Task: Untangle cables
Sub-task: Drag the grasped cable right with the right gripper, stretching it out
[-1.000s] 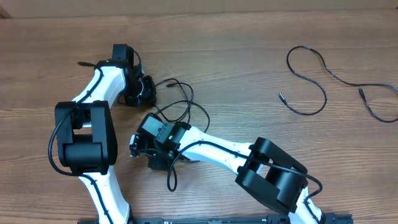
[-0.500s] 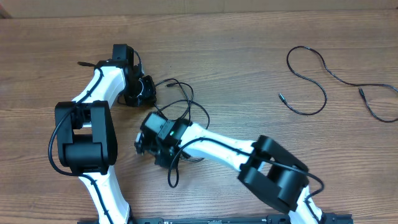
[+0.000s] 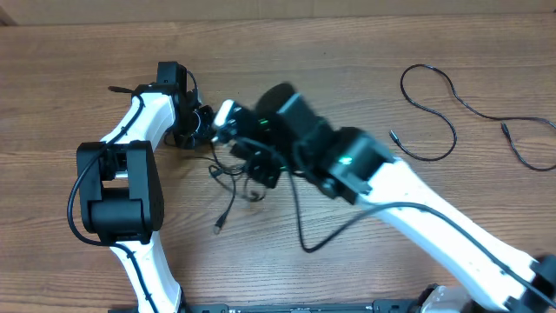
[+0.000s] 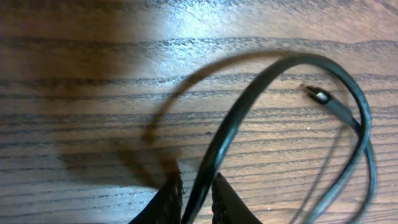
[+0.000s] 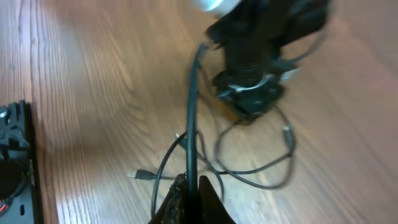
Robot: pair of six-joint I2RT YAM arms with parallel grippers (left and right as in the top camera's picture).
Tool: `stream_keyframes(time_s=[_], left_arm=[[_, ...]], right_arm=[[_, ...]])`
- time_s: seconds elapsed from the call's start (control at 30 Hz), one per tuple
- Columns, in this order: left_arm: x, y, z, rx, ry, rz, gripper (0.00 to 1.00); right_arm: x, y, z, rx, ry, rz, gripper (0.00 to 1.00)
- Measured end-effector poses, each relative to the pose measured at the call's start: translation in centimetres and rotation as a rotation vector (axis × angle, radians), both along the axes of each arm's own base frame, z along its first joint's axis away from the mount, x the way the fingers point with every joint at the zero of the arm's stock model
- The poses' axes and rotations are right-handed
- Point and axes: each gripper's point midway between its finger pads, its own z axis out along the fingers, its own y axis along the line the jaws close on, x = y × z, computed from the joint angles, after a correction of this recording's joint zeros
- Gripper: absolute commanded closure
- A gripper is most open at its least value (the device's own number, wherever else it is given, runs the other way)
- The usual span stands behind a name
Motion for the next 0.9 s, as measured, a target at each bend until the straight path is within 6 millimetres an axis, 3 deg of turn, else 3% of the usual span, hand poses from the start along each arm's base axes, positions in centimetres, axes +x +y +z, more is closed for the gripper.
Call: stream_keyframes(time_s=[0.23, 0.4, 0.9], left_arm=[[0.0, 0.0, 0.0, 0.0, 0.0, 0.0, 0.82], [0.0, 0.0, 0.0, 0.0, 0.0, 0.0, 0.82], [0.0, 0.0, 0.0, 0.0, 0.0, 0.0, 0.82]], right_arm=[[2.1, -6.8, 4.5, 0.047, -0.049, -0.16, 0.96], [3.6, -12.6, 6.1, 0.036, -0.059, -0.374, 0.96], [7.6, -31.8, 4.1, -0.092, 0.032, -1.127, 0.96]])
